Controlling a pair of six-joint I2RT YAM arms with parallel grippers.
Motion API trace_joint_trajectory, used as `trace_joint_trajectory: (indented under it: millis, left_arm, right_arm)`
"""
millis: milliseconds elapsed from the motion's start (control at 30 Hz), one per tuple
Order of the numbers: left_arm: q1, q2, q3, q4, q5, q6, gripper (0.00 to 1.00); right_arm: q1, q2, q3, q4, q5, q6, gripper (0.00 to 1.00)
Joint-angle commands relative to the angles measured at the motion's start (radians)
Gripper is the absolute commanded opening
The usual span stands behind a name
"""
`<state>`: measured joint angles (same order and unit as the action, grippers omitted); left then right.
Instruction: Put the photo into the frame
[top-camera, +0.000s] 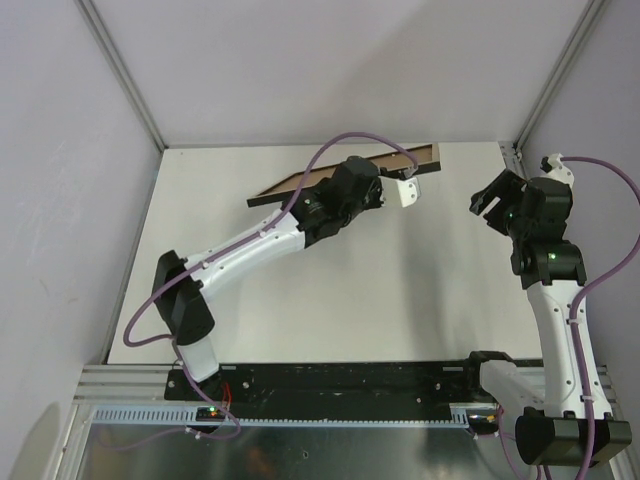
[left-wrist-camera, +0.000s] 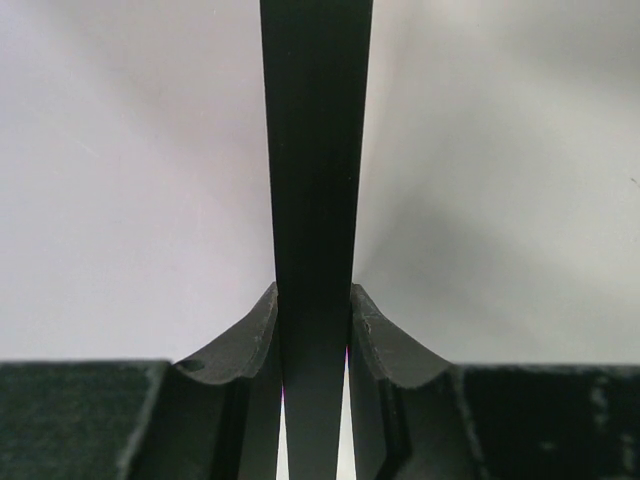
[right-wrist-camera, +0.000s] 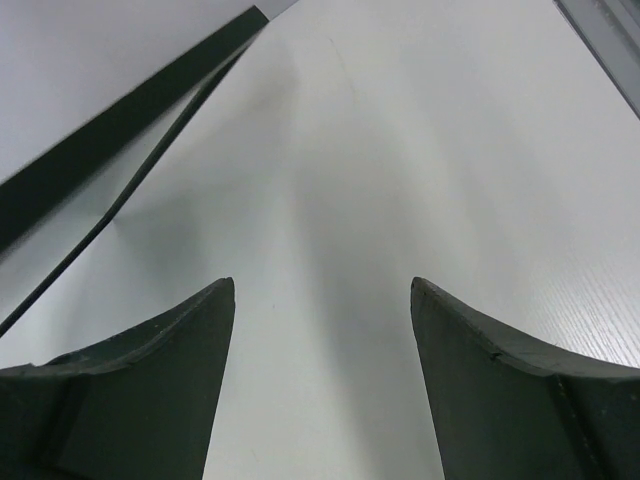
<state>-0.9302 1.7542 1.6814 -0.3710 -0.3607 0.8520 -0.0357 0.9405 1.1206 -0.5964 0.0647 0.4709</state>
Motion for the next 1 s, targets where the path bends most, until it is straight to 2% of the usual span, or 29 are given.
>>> trace_joint_trajectory:
  millis: [0,567,867,967]
  left_arm:
    - [0.026,-0.117,0.098,0.124,0.019,-0.009,0.00]
    - [0.059,-0.244,0.118,0.125,0.068,-0.075,0.00]
    - [0.093,-0.314,0.123,0.124,0.186,-0.180,0.00]
    - [0.145,-0.337,0.120,0.125,0.265,-0.270,0.00]
  right_arm:
    - [-0.004,-0.012,0.036,0.001,-0.014,0.013,0.75]
    - [0.012,-0.001,0.036,-0.009,-0.021,0.010,0.74]
    - [0.023,-0.002,0.036,-0.011,-0.016,0.010,0.73]
    - [0.028,-0.001,0.036,-0.012,-0.014,0.009,0.73]
